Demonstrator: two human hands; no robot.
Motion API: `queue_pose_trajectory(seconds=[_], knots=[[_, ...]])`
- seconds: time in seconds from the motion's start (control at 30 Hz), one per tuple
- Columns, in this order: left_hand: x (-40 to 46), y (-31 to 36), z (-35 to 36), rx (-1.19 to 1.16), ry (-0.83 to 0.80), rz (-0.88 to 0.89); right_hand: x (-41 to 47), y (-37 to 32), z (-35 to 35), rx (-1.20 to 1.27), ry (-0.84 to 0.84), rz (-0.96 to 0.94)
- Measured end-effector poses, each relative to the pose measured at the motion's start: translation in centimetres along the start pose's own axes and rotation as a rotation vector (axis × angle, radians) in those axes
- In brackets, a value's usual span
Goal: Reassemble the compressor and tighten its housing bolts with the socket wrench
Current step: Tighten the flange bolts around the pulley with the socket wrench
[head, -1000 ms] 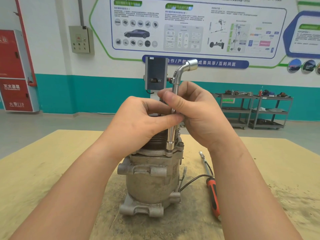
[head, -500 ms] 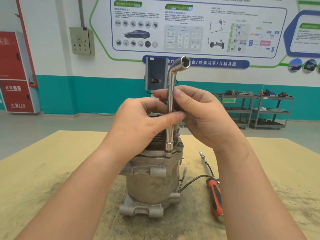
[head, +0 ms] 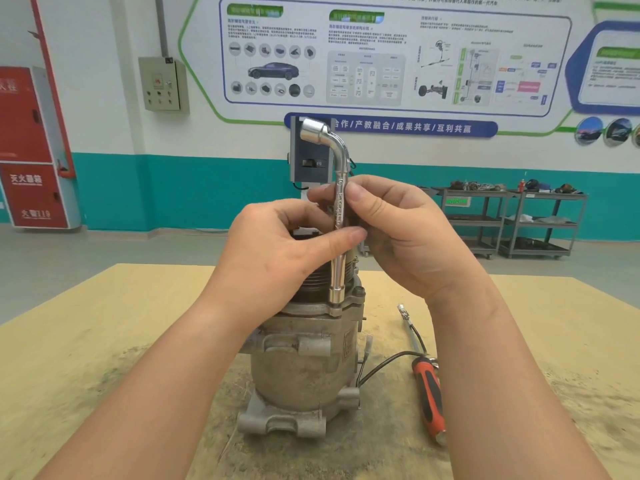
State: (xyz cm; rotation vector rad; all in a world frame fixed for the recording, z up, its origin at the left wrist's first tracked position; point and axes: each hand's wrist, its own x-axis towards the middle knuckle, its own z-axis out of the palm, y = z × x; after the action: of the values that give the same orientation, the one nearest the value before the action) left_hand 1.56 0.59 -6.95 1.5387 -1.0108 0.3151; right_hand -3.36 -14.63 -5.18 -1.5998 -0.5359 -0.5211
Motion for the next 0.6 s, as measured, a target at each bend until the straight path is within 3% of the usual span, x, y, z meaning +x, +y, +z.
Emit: queue_pose_trajectory(seconds=[0.3,0.5,0.6], knots=[[0.05,-0.47,-0.15,0.088,-0.047,0.005,0.16,0.22,-0.05,-0.042,0.004,-0.015],[0.13,-0.39,0.11,0.02,0.001,-0.024,0.38,0.13,0.36,-0.019,0.137,-0.007],[0.18,-0.6,-0.13,0.003,-0.024,-0.027,0.31,0.28,0.47,-0.066,0.1,-0.002]])
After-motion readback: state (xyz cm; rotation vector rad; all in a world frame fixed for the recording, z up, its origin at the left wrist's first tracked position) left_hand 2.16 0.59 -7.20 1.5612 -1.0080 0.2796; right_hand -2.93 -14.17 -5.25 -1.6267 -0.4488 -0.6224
